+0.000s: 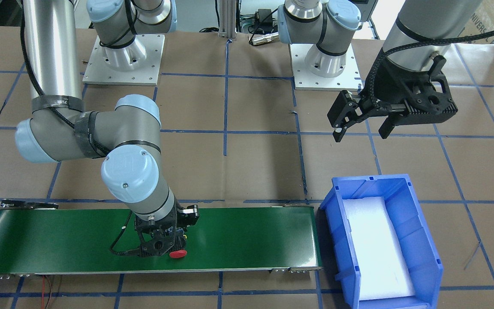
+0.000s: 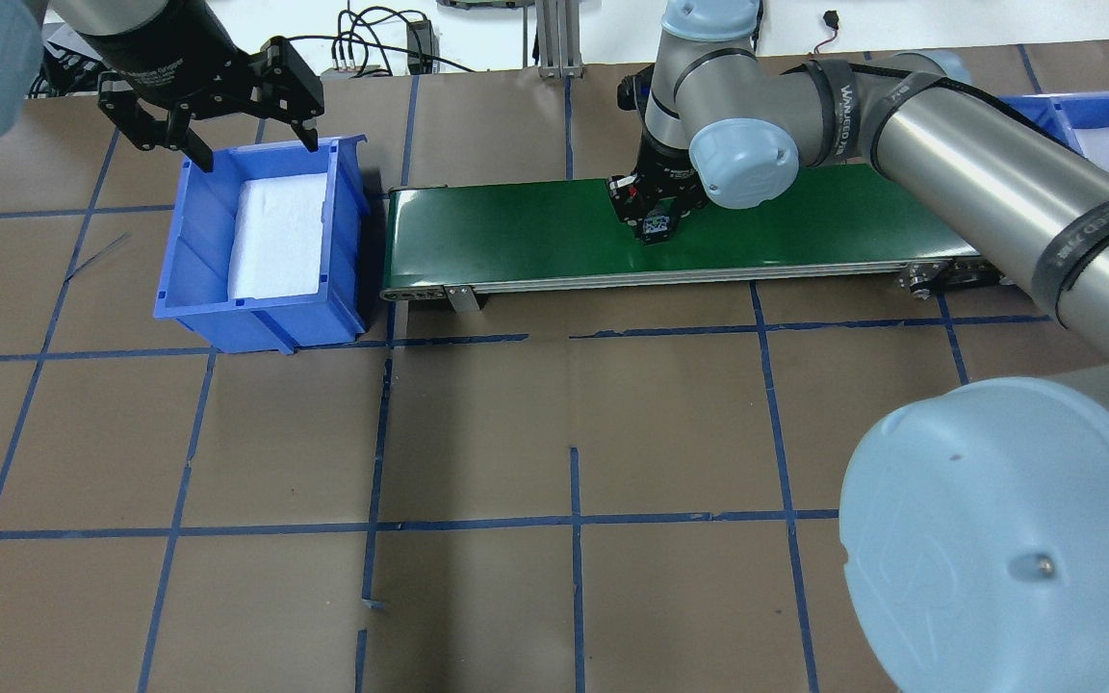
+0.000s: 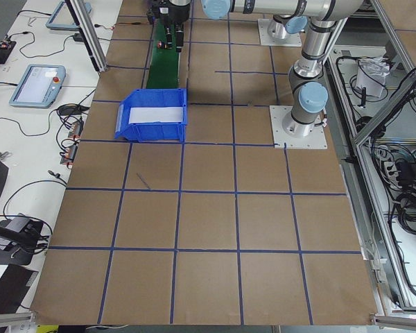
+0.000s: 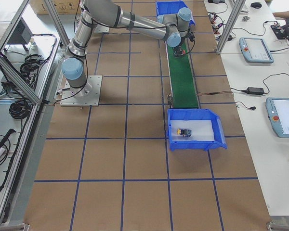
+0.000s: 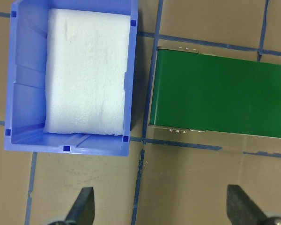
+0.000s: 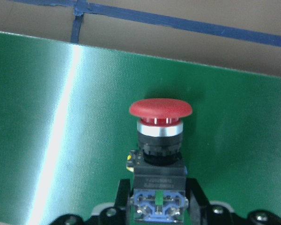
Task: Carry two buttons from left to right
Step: 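Grasp the red button on the belt with the right gripper, then carry the red button into the blue bin with the right gripper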
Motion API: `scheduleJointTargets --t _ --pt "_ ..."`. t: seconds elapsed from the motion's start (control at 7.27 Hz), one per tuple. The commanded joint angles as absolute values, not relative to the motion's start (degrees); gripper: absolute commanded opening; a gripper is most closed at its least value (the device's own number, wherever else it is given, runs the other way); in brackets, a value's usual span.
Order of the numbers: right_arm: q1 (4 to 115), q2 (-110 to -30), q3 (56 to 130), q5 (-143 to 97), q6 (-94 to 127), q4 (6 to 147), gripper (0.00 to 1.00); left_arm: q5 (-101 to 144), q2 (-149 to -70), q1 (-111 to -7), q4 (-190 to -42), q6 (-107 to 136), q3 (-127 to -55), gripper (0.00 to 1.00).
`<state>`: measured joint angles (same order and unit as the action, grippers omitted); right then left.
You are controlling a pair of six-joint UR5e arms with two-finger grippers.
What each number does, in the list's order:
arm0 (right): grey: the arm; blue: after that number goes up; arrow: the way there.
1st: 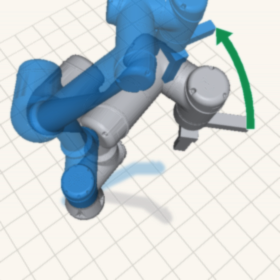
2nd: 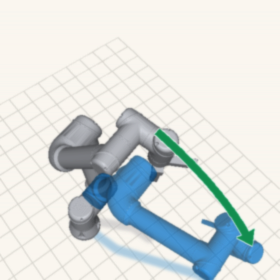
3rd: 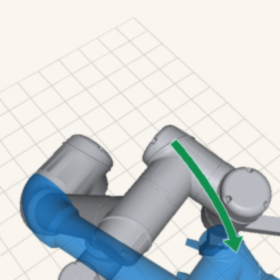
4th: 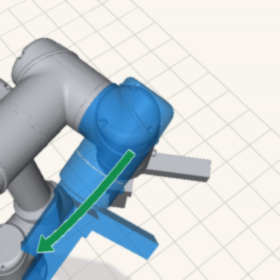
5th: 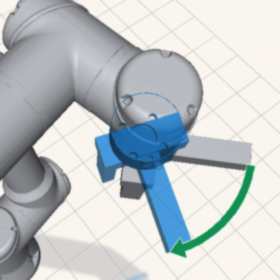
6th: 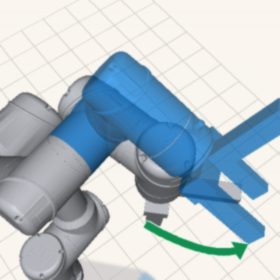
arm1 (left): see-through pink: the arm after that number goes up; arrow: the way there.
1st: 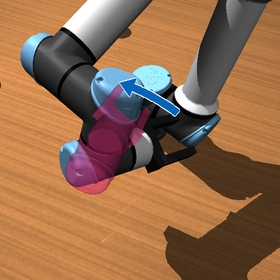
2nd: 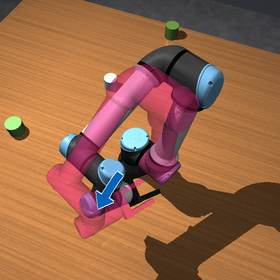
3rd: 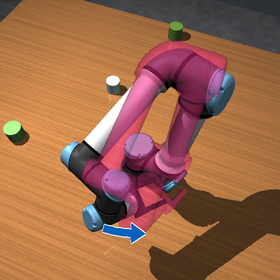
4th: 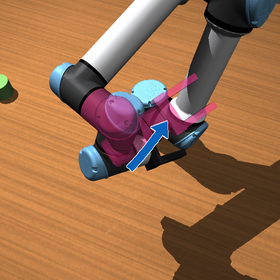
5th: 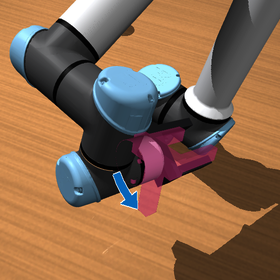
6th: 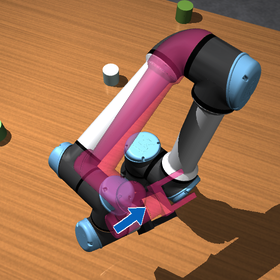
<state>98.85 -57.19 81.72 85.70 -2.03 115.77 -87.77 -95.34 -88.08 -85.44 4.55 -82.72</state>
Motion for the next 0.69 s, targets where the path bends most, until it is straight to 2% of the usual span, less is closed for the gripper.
scheduleJointTargets --t 0.0,0.55 --pt "94.86 -58.09 81.56 85.78 -6.9 114.7 0.13 -87.98 -95.45 -87.89 -85.34 -0.25 -82.97 1.0" --pt "75.82 -62.05 80.34 86.48 -34.37 107.85 0.11 -88.33 -95.8 -87.98 -85.52 -0.26 -81.57 1.0"
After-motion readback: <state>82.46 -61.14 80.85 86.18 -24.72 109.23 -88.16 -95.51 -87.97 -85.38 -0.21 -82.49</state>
